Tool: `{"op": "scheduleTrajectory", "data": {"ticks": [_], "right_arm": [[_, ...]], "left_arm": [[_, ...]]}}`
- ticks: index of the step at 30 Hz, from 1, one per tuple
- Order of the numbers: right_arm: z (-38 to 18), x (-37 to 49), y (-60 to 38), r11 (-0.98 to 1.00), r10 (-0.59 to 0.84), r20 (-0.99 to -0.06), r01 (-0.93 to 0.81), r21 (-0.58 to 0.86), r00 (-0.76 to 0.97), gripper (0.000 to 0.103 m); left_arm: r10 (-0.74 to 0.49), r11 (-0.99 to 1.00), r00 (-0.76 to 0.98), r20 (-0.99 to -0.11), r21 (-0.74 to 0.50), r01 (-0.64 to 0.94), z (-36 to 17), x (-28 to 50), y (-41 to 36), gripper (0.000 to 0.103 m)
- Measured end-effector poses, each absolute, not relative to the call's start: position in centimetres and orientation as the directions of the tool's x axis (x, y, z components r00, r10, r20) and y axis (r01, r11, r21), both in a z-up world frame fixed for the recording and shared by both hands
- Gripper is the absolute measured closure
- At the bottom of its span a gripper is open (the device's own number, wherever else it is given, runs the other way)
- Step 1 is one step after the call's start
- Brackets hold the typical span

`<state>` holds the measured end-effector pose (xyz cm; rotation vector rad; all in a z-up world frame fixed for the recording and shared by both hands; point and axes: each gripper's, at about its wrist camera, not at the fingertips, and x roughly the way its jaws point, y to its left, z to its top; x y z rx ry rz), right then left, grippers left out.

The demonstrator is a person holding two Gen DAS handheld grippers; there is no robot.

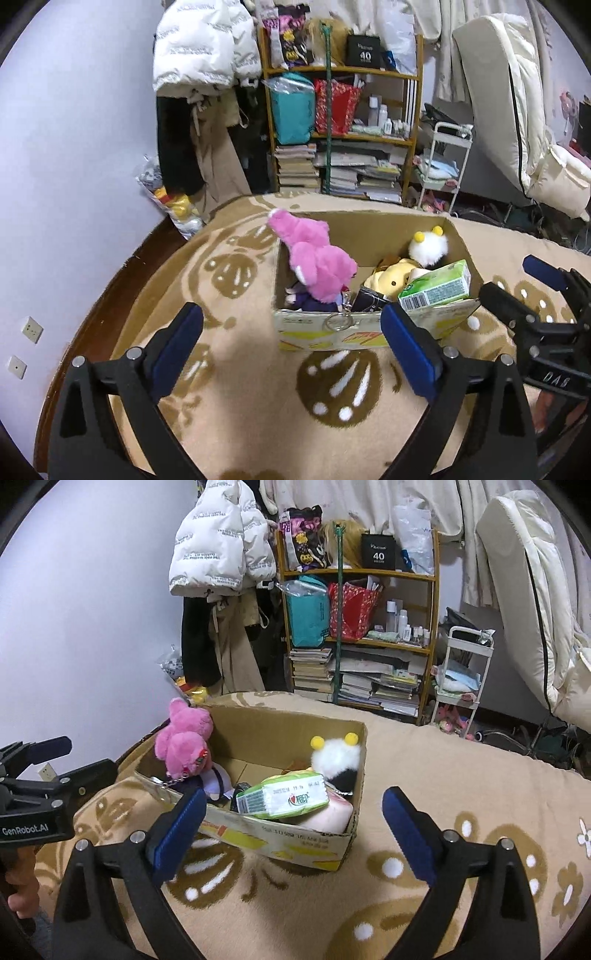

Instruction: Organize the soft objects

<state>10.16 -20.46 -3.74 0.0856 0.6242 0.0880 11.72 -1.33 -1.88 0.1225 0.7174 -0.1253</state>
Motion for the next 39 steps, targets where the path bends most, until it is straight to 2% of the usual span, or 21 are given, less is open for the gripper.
{"op": "scheduleTrajectory", "data": {"ticks": [4,12,20,28,34,39], "right_arm": [[-2.3,8.5,-20.6,0.993,0.105,-0.543,-0.054,0.110,0.833,0.000],[-0.1,5.5,-21.0,0.992,0.101,-0.489,-0.052,0.113,0.866,0.000],[0.9,2.3,-20.9,0.991,0.113,-0.446,-0.071,0.110,0.888,0.000],[1.9,-1.1,-20.7,0.993,0.101,-0.345,-0.072,0.095,0.933,0.000],[1.1,-2.2,-20.4,0.994,0.095,-0.316,-0.074,0.079,0.944,0.000],[0.6,-2.3,-20.6,0.993,0.093,-0.331,-0.064,0.098,0.939,0.000]], "left_arm": [[-0.050,0.985,0.784,-0.619,0.099,0.141,-0.4,9.6,-0.7,0.003],[-0.020,0.985,0.842,-0.539,0.132,0.108,0.8,5.0,0.1,0.002],[-0.050,0.987,0.879,-0.474,0.110,0.115,1.1,0.9,0.6,0.002],[-0.044,0.986,0.908,-0.417,0.126,0.106,0.4,-1.2,0.5,0.002],[-0.061,0.983,0.917,-0.393,0.133,0.123,-0.2,-1.9,0.5,0.002],[-0.070,0.983,0.912,-0.404,0.129,0.132,-0.7,-1.7,0.6,0.002]]}}
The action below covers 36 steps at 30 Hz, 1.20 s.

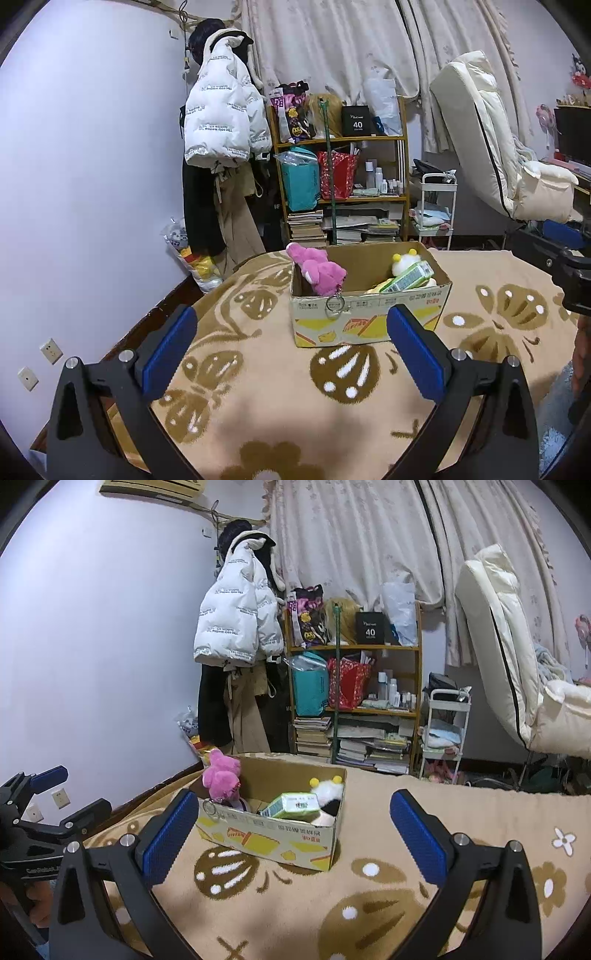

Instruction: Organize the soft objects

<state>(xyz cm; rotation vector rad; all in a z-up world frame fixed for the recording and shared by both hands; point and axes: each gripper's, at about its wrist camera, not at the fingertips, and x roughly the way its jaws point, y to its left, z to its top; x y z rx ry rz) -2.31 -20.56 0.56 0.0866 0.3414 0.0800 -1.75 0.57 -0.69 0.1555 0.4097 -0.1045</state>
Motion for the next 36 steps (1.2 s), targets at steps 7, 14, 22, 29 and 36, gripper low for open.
{"op": "scheduleTrajectory", "data": {"ticks": [7,14,22,29,36], "right_arm": [[0.2,-2.1,-20.8,0.993,0.088,-0.340,-0.056,0.102,0.936,0.000],[-0.6,-1.6,-21.5,0.994,0.059,-0.350,-0.023,0.104,0.935,0.000],[-0.7,-1.5,-21.6,0.996,0.034,-0.353,-0.002,0.091,0.935,0.000],[-0.8,-1.5,-21.6,0.996,0.035,-0.353,-0.002,0.094,0.935,0.000],[-1.0,-1.5,-21.9,0.995,0.035,-0.355,-0.001,0.097,0.934,0.000]], "left_arm": [[-0.072,0.985,0.893,-0.444,0.107,0.133,-1.6,-1.0,0.7,0.002],[-0.065,0.984,0.888,-0.455,0.118,0.133,-2.0,-0.7,0.5,0.002],[-0.062,0.986,0.881,-0.469,0.110,0.128,-2.3,-0.3,1.0,0.002],[-0.058,0.986,0.882,-0.468,0.111,0.124,-2.3,-0.3,1.0,0.002],[-0.052,0.986,0.883,-0.467,0.116,0.119,-2.4,-0.5,0.9,0.002]]}}
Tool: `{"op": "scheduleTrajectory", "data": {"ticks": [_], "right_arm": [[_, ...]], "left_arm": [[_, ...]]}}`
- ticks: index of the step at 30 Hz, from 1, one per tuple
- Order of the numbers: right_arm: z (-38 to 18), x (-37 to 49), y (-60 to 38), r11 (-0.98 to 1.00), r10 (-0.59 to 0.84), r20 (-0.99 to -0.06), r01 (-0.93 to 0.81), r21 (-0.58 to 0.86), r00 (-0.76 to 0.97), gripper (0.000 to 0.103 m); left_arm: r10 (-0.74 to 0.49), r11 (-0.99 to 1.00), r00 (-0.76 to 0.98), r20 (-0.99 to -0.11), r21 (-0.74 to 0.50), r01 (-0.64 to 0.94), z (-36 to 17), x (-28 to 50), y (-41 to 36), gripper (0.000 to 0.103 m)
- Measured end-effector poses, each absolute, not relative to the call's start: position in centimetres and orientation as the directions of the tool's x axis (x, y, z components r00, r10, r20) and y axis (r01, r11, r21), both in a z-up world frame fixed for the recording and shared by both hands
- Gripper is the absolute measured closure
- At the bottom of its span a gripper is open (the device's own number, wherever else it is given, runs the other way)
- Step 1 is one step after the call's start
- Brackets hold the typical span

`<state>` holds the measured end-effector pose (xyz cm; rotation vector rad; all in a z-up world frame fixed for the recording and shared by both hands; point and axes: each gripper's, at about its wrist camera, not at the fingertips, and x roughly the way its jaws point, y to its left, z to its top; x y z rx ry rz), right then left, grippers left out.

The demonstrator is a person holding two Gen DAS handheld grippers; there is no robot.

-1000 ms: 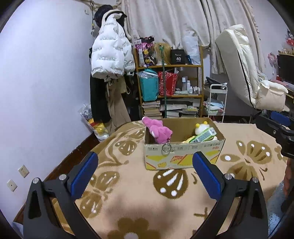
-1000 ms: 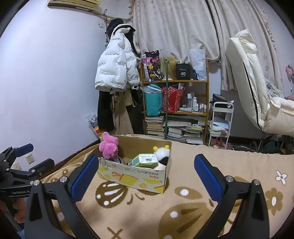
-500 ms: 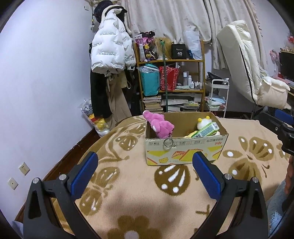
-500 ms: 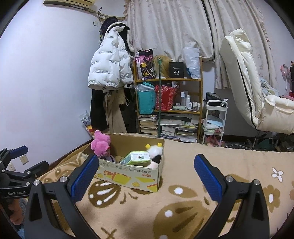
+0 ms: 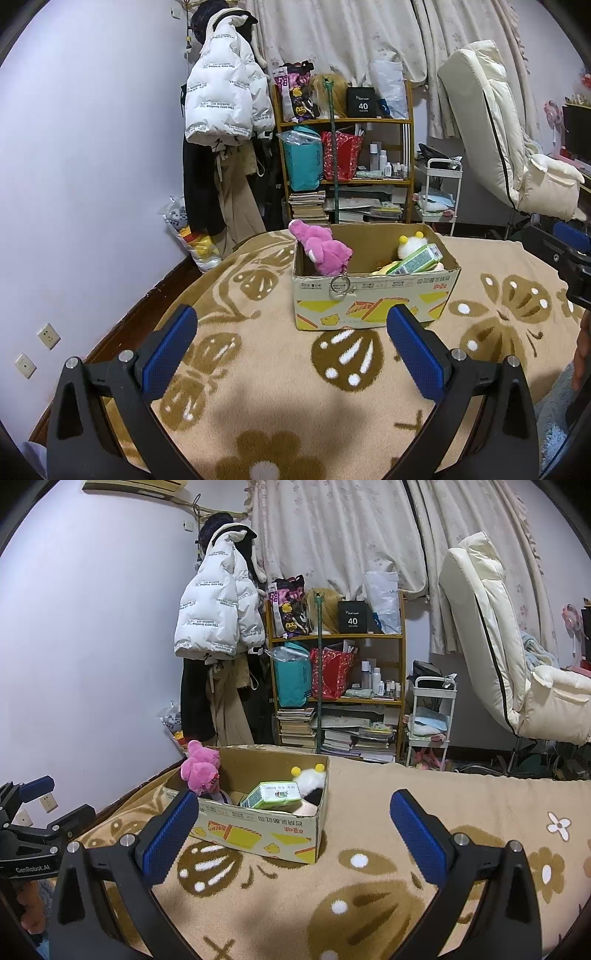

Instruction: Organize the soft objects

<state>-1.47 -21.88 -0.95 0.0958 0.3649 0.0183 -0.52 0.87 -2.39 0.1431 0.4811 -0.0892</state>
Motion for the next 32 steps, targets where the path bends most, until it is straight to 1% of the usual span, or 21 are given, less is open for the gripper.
{"op": "scheduleTrajectory", "data": {"ticks": [32], "right_arm": [[-0.79,-1.44,-22.06,0.995,0.037,-0.356,-0.002,0.100,0.934,0.000]], "left_arm": [[-0.048,0.986,0.881,-0.471,0.120,0.118,-2.19,-0.51,0.90,0.002]]}}
